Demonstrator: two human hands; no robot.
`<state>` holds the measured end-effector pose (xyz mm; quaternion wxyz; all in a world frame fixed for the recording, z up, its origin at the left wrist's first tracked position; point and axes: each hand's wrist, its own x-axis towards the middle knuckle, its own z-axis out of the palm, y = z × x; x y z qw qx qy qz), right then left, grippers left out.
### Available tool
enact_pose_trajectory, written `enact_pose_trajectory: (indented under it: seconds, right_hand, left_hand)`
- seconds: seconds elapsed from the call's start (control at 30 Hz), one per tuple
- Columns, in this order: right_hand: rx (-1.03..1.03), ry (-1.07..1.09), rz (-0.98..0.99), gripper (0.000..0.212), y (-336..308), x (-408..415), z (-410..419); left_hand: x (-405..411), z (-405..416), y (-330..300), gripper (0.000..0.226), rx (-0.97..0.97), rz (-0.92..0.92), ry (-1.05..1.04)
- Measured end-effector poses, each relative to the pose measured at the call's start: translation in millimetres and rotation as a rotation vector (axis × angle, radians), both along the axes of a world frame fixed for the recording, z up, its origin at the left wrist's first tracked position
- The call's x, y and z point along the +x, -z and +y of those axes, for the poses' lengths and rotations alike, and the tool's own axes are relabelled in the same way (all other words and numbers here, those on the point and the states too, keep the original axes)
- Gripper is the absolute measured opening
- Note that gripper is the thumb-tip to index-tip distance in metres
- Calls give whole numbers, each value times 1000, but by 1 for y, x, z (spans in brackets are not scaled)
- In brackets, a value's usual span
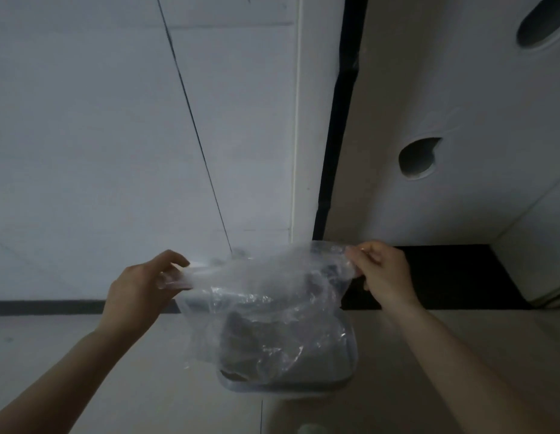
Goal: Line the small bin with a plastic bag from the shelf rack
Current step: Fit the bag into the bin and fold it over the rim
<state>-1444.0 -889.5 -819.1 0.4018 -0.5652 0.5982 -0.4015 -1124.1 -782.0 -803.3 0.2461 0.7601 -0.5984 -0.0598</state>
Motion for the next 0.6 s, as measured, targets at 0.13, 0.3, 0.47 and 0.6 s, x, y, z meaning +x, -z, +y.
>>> enact_pose_trajectory:
  seconds: [0.13,0.3,0.47,0.6]
  right_hand:
    - [41,17,60,23,22,0,9]
    - [103,-210,208,64,4,-8,22]
    - [-125,-515,346,115,-24,34,42]
    - [-152,-393,317,92,-17,69,47]
  left_hand:
    - [5,-1,10,25,-29,11,-5]
    - [-9,-24,-36,29,-145,-112,148]
    - [-63,-57,-73,37,-189,-242,383]
    - [-86,-62,-70,40,-164,-271,499]
